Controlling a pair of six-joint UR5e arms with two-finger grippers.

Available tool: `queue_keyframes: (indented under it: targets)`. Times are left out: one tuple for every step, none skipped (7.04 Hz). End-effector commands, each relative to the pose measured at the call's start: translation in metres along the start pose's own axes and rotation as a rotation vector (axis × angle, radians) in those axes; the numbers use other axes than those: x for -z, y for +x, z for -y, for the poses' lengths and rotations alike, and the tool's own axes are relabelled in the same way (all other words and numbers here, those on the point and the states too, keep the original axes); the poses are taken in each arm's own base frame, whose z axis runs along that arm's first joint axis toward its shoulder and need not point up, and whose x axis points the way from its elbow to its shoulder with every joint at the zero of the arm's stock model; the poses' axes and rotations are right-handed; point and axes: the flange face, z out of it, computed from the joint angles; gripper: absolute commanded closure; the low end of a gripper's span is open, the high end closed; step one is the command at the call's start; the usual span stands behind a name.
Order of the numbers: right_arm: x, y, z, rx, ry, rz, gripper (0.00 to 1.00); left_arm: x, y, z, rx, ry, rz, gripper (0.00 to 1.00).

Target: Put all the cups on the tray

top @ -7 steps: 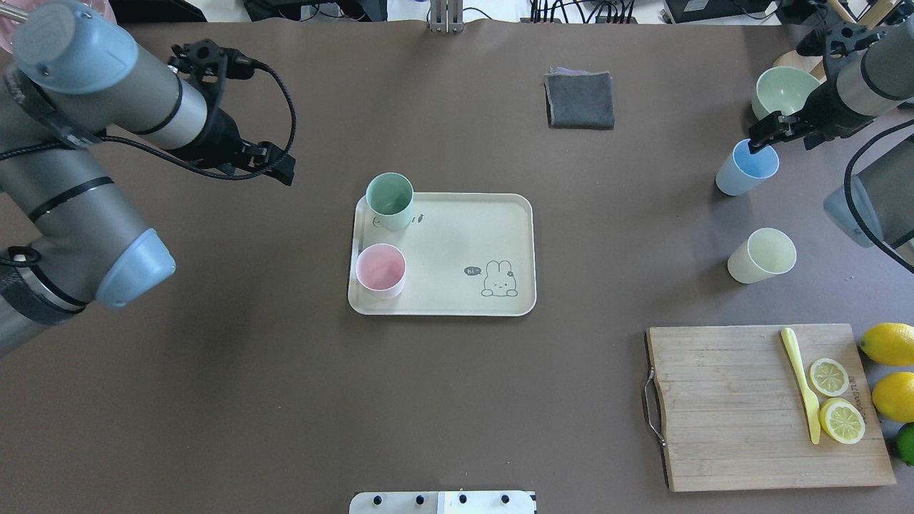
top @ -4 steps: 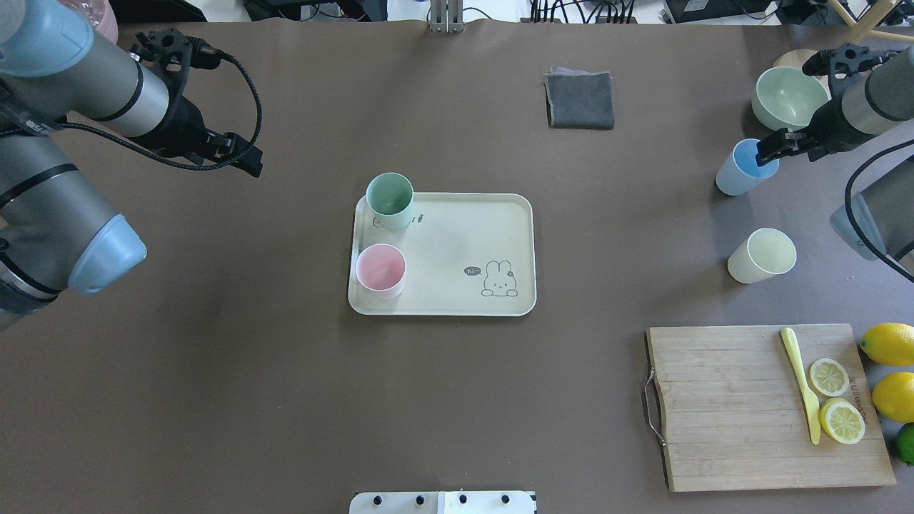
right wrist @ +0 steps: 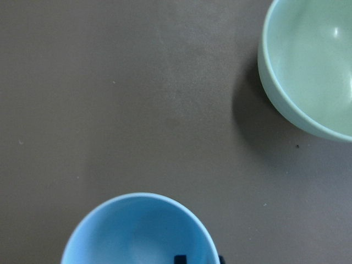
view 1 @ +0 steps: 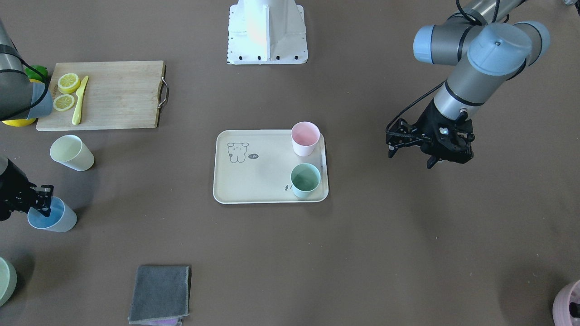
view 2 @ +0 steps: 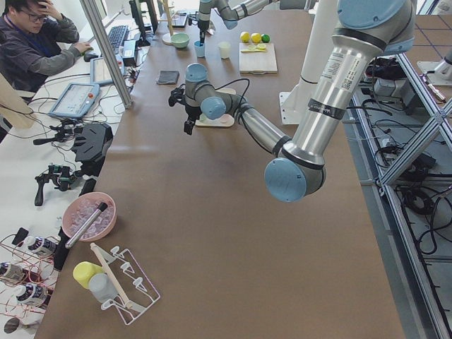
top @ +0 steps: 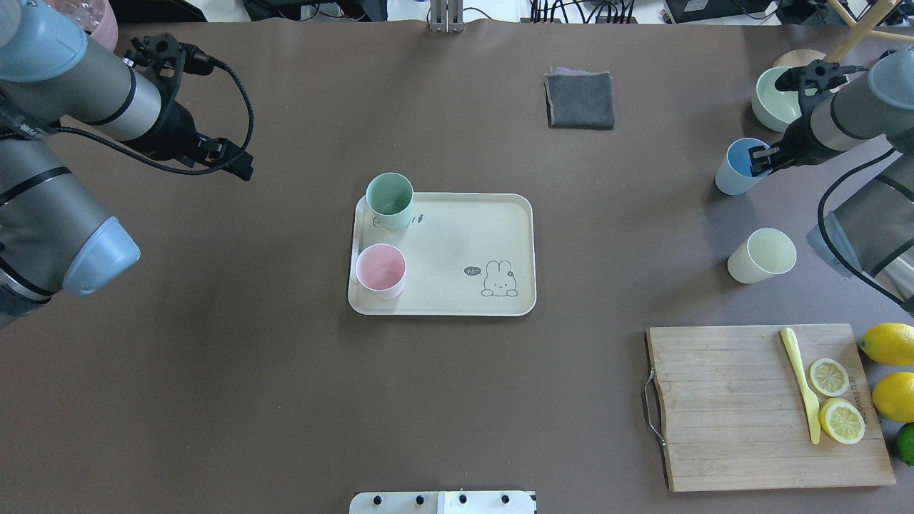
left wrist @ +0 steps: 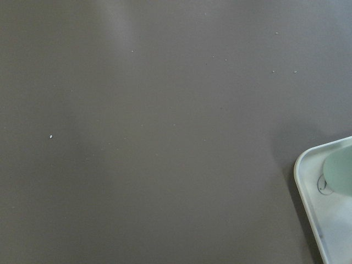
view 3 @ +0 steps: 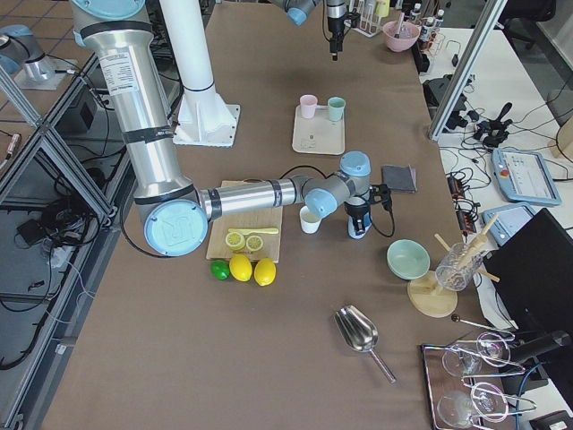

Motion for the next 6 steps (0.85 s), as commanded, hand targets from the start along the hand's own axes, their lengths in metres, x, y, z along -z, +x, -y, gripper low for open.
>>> queue_keyframes:
  targets:
    - [0.019,-0.024,0.007,-0.016,0.038,0.029,1.0,0.008,-0.009,0.005,0.012,0.006,-0.001,0.02]
    - [0.035,-0.047,0.016,-0.051,0.055,0.059,1.0,0.014,-0.02,0.009,0.008,0.014,0.011,0.02]
    - [0.037,-0.084,0.02,-0.106,0.056,0.096,1.0,0.022,-0.036,0.015,-0.016,0.017,0.034,0.02]
    - [0.044,-0.134,0.019,-0.174,0.05,0.141,1.0,0.02,-0.045,0.013,-0.035,-0.002,0.052,0.02]
    - [0.053,-0.2,0.008,-0.226,0.034,0.163,1.0,0.018,-0.049,0.01,-0.032,-0.006,0.055,0.02]
    - [0.055,-0.283,-0.006,-0.281,0.012,0.172,1.0,0.018,-0.049,0.01,-0.032,-0.005,0.054,0.02]
